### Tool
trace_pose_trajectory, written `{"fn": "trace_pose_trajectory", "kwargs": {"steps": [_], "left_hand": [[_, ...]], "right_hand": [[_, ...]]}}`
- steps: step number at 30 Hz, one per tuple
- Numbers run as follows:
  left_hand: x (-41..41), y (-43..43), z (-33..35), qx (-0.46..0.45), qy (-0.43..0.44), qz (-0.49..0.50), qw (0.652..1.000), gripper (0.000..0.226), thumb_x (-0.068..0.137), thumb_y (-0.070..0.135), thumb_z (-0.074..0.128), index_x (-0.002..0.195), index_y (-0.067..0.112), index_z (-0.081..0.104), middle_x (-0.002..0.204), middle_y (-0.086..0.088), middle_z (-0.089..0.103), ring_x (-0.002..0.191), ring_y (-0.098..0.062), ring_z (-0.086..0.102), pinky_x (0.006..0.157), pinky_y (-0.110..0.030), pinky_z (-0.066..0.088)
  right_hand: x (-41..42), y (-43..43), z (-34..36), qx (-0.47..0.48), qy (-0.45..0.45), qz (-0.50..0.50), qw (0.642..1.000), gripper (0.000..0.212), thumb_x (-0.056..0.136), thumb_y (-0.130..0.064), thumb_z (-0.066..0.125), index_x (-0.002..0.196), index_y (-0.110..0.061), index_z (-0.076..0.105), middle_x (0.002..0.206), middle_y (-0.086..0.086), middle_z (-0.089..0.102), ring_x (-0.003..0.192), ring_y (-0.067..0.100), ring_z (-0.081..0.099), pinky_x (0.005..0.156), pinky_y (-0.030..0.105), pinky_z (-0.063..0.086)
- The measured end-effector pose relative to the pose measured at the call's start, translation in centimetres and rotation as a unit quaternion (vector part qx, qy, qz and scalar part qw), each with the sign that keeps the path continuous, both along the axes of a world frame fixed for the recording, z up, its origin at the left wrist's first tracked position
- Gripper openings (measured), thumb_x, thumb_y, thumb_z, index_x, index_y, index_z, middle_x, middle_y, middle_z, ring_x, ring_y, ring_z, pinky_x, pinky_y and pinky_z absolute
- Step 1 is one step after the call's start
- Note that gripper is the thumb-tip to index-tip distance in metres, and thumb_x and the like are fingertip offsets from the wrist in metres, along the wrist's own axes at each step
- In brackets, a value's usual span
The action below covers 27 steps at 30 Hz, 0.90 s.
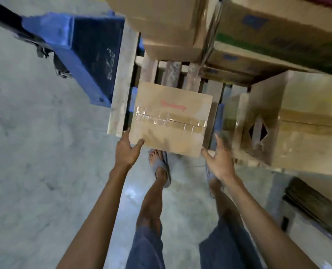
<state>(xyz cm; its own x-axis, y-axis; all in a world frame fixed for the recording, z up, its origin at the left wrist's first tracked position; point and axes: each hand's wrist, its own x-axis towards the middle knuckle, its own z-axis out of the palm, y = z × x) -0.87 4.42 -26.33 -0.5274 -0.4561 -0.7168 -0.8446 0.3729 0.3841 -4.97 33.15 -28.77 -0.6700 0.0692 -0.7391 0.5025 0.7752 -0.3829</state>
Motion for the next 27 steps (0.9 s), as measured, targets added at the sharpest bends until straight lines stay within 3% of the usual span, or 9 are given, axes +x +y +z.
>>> {"fn": "trace_pose_trajectory", "kwargs": {"steps": [4, 6, 9, 11, 13, 16, 19, 25, 27], "left_hand": [[-3.2, -3.9, -12.4, 0.018, 0.011, 0.057, 0.998, 0.079, 0.095, 0.041, 0.068, 0.159, 0.016, 0.029, 0.159, -0.007, 0.043, 0.144, -0.024, 0.042, 0.108, -0.027, 0.034], [-4.5, -5.4, -17.4, 0.035, 0.022, 0.079, 0.996, 0.083, 0.093, 0.050, 0.068, 0.159, 0.020, 0.028, 0.157, -0.004, 0.045, 0.142, -0.020, 0.044, 0.110, -0.025, 0.033], [-5.4, -6.7, -22.3, 0.089, 0.018, 0.097, 0.991, 0.092, 0.082, 0.071, 0.067, 0.156, 0.023, 0.038, 0.150, 0.003, 0.053, 0.135, -0.015, 0.051, 0.117, -0.035, 0.037], [-5.9, -6.6, -22.3, 0.130, 0.015, 0.087, 0.988, 0.094, 0.075, 0.080, 0.067, 0.149, 0.024, 0.050, 0.141, 0.012, 0.057, 0.128, -0.009, 0.055, 0.115, -0.033, 0.039], [-6.0, -7.6, -22.5, 0.141, 0.022, 0.099, 0.985, 0.103, 0.063, 0.085, 0.073, 0.145, 0.025, 0.056, 0.139, 0.014, 0.062, 0.126, -0.006, 0.060, 0.115, -0.035, 0.041], [-4.4, -8.2, -20.6, 0.154, 0.027, 0.113, 0.981, 0.095, 0.059, 0.083, 0.079, 0.136, 0.029, 0.065, 0.131, 0.014, 0.069, 0.121, -0.004, 0.064, 0.113, -0.037, 0.044], [-1.9, -7.5, -17.0, 0.140, 0.015, 0.106, 0.984, 0.092, 0.057, 0.082, 0.080, 0.131, 0.030, 0.068, 0.124, 0.010, 0.073, 0.115, -0.010, 0.069, 0.108, -0.041, 0.049], [-2.4, -2.9, 5.3, 0.155, 0.061, 0.050, 0.985, 0.084, 0.063, 0.078, 0.079, 0.130, 0.029, 0.068, 0.121, 0.010, 0.073, 0.109, -0.012, 0.070, 0.104, -0.042, 0.053], [-2.2, -0.4, 13.1, 0.178, 0.092, 0.025, 0.979, 0.064, 0.077, 0.064, 0.079, 0.125, 0.024, 0.067, 0.120, 0.013, 0.069, 0.109, -0.009, 0.066, 0.099, -0.030, 0.053]], "right_hand": [[-2.1, -3.3, -12.8, -0.035, -0.028, -0.169, 0.985, 0.106, 0.076, -0.076, 0.065, 0.160, -0.029, 0.021, 0.162, 0.004, 0.035, 0.147, 0.029, 0.036, 0.118, 0.047, 0.032], [-3.8, -4.4, -17.5, -0.049, -0.013, -0.230, 0.972, 0.119, 0.059, -0.091, 0.064, 0.156, -0.031, 0.031, 0.155, 0.002, 0.046, 0.141, 0.025, 0.046, 0.115, 0.045, 0.039], [-4.0, -4.7, -21.9, -0.097, 0.067, -0.289, 0.950, 0.096, 0.054, -0.078, 0.081, 0.132, -0.027, 0.060, 0.122, -0.011, 0.070, 0.111, 0.004, 0.067, 0.097, 0.030, 0.054], [-3.1, -3.9, -21.0, -0.088, 0.103, -0.315, 0.939, 0.074, 0.057, -0.066, 0.088, 0.118, -0.029, 0.066, 0.105, -0.017, 0.073, 0.095, -0.008, 0.068, 0.091, 0.025, 0.056], [-3.0, -4.1, -20.4, -0.085, 0.100, -0.312, 0.941, 0.071, 0.055, -0.070, 0.087, 0.111, -0.032, 0.068, 0.100, -0.019, 0.073, 0.092, -0.009, 0.068, 0.091, 0.028, 0.057], [-2.5, -4.3, -17.2, -0.066, 0.103, -0.292, 0.949, 0.093, 0.049, -0.084, 0.078, 0.123, -0.030, 0.067, 0.114, -0.013, 0.072, 0.108, 0.008, 0.068, 0.098, 0.036, 0.055], [-1.1, -4.1, -13.9, -0.052, 0.091, -0.269, 0.957, 0.094, 0.048, -0.089, 0.073, 0.120, -0.028, 0.068, 0.111, -0.013, 0.074, 0.107, 0.011, 0.069, 0.096, 0.037, 0.056], [2.3, -0.4, 8.0, -0.004, 0.151, -0.302, 0.941, 0.093, 0.060, -0.085, 0.072, 0.131, -0.025, 0.062, 0.123, -0.005, 0.071, 0.116, 0.018, 0.065, 0.098, 0.031, 0.052], [4.5, 1.5, 15.6, 0.001, 0.191, -0.320, 0.928, 0.088, 0.062, -0.083, 0.072, 0.129, -0.026, 0.062, 0.118, -0.007, 0.073, 0.111, 0.015, 0.067, 0.095, 0.029, 0.052]]}}
